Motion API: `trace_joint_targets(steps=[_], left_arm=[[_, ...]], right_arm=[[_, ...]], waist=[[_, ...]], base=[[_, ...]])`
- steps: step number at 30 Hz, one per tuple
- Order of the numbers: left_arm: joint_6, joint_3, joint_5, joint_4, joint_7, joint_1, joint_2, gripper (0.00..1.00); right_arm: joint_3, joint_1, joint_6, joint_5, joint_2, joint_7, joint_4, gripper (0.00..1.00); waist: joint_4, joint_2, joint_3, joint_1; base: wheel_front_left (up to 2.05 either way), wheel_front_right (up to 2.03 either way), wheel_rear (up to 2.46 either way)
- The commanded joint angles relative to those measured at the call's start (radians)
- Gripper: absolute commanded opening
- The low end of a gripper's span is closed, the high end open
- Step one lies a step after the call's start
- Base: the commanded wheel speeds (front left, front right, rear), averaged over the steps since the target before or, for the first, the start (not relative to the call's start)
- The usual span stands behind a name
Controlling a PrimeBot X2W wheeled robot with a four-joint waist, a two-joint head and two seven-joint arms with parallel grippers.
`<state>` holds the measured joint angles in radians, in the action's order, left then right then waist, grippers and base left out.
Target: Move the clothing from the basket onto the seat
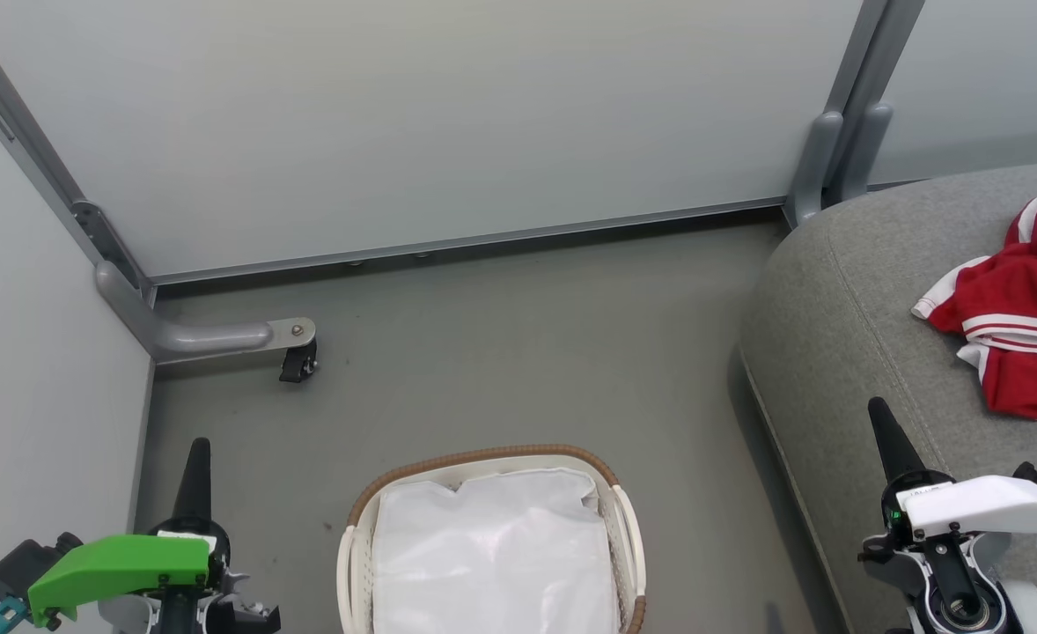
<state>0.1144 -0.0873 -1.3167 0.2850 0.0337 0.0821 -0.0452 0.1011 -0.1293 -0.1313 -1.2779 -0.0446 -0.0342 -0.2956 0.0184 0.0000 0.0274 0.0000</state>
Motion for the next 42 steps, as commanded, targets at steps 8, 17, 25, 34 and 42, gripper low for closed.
trace_joint_targets(steps=[8,17,25,34,42], left_arm=[[0.009,-0.009,-0.08,-0.018,0.021,0.026,-0.007,0.0],[0.012,-0.016,-0.145,-0.025,0.039,0.026,-0.007,0.0],[0.014,-0.021,-0.2,-0.032,0.056,0.03,-0.008,0.0],[0.018,-0.026,-0.257,-0.038,0.071,0.033,-0.008,0.0],[0.02,-0.029,-0.299,-0.042,0.084,0.034,-0.008,0.0]], right_arm=[[0.006,0.013,0.001,-0.088,-0.007,-0.022,0.022,0.0],[0.008,0.016,0.001,-0.162,-0.007,-0.04,0.031,0.0],[0.011,0.019,0.001,-0.225,-0.008,-0.056,0.04,0.0],[0.013,0.023,0.001,-0.29,-0.008,-0.073,0.048,0.0],[0.015,0.027,0.001,-0.338,-0.008,-0.084,0.055,0.0]], waist=[[-0.004,0.0,-0.005,0.0],[-0.008,0.0,-0.01,0.0],[-0.011,0.0,-0.015,0.0],[-0.015,0.0,-0.02,0.0],[-0.018,0.0,-0.024,0.0]], base=[[0.0,0.0,0.0],[0.0,0.0,0.0],[0.0,0.0,0.0],[0.0,0.0,0.0],[0.0,0.0,0.0]])
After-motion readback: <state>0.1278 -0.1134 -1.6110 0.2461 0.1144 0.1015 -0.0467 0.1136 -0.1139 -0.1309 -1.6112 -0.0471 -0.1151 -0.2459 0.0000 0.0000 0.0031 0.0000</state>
